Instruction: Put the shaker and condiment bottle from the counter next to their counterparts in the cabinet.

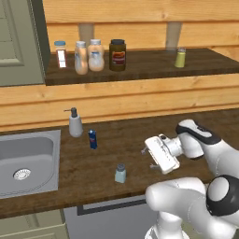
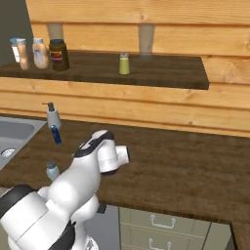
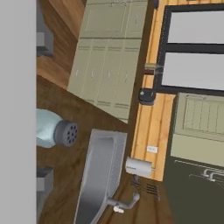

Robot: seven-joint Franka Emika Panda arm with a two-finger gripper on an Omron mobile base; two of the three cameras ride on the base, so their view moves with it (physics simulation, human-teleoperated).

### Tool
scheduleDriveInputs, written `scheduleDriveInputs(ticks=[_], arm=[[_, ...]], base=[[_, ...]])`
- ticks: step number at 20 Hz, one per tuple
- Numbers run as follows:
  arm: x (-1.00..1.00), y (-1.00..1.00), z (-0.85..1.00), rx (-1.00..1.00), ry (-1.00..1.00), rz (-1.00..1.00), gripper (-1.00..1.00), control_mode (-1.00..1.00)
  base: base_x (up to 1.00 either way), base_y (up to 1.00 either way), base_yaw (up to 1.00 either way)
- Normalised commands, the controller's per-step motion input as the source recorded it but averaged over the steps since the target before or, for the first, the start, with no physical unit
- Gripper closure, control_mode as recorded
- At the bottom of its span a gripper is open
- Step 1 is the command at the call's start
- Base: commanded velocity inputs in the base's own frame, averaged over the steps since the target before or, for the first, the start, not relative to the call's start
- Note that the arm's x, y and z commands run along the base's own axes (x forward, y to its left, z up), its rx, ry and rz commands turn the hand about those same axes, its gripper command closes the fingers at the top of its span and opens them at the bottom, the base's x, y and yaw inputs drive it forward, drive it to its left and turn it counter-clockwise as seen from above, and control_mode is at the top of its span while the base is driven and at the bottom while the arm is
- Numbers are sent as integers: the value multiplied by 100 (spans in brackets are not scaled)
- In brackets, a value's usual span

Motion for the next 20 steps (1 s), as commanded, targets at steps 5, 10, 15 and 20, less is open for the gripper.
scheduleDriveInputs(ticks=[5, 10, 15, 20], arm=[[0, 1, -13, 0, -1, 0, -100, -100], [0, 27, -53, 0, -7, 0, -100, -100], [0, 7, -13, 0, -1, 0, -100, -100], [19, 16, -2, 0, 0, 0, -100, -100]], base=[[0, 0, 0], [0, 0, 0], [0, 0, 0], [0, 0, 0]])
